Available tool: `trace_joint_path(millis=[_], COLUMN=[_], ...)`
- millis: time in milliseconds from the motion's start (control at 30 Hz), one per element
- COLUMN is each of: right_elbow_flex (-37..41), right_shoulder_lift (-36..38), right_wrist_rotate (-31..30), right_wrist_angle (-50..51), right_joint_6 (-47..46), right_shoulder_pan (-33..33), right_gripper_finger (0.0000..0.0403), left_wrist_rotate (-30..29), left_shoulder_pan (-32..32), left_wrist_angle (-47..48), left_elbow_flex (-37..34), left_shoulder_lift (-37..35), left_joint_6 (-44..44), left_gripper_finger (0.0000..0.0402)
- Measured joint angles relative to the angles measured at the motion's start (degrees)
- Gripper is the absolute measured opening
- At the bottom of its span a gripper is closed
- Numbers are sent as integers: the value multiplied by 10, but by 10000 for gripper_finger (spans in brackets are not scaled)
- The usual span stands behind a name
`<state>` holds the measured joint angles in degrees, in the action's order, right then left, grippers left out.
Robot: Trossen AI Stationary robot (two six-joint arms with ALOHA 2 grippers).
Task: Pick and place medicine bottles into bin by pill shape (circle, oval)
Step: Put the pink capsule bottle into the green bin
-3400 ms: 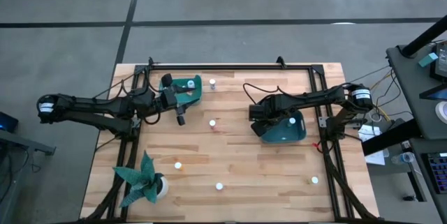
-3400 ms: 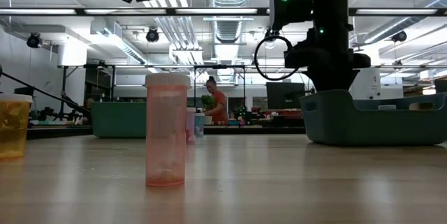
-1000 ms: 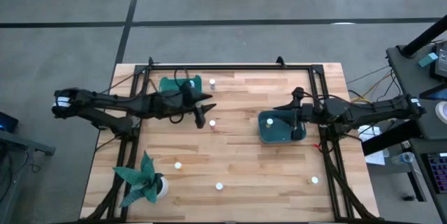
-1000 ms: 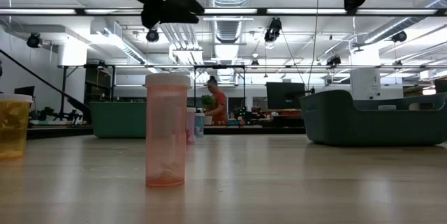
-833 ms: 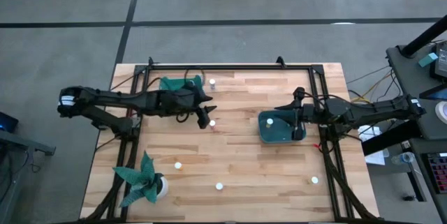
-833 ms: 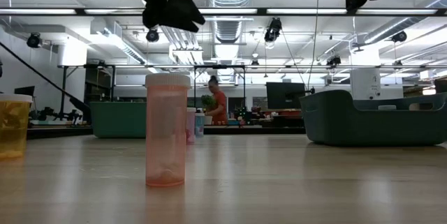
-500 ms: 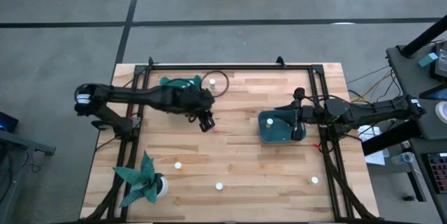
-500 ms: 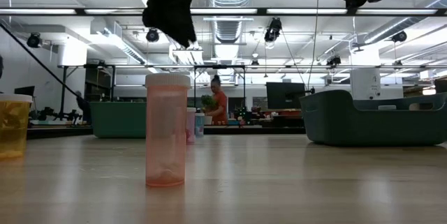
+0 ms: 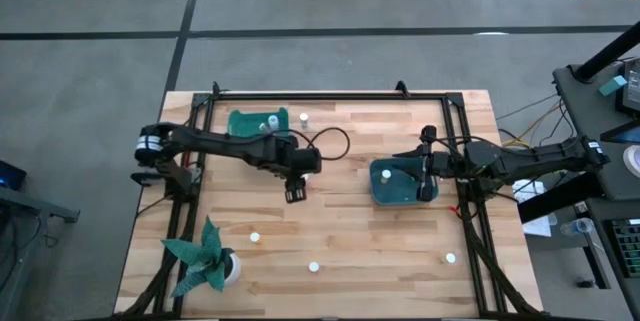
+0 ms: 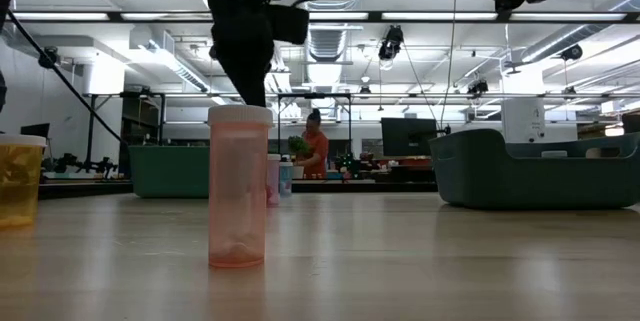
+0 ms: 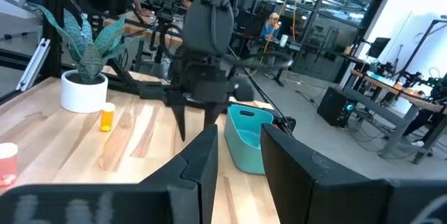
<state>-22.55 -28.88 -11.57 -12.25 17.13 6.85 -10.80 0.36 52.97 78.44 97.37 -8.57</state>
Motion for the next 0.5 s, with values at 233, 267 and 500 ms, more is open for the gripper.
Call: trace_joint_path(millis=[233,267,500], right_elbow_flex=[0,0,0], right_shoulder_lift=[0,0,0], right_wrist_rotate=[0,0,0], right_wrist_angle=[0,0,0], right_joint_6=[1,1,1], right_shoulder_pan=[0,0,0], right_gripper_finger=[100,100,100], left_wrist_rotate=[1,1,0], left_shoulder_pan=[-1,-1,-1], left_wrist_angle=[-3,-4,-29], left_elbow_flex=[0,0,-1], left_shoulder_lift=[32,35,40], left_joint_6=[11,12,30], left_gripper_finger=[195,207,274])
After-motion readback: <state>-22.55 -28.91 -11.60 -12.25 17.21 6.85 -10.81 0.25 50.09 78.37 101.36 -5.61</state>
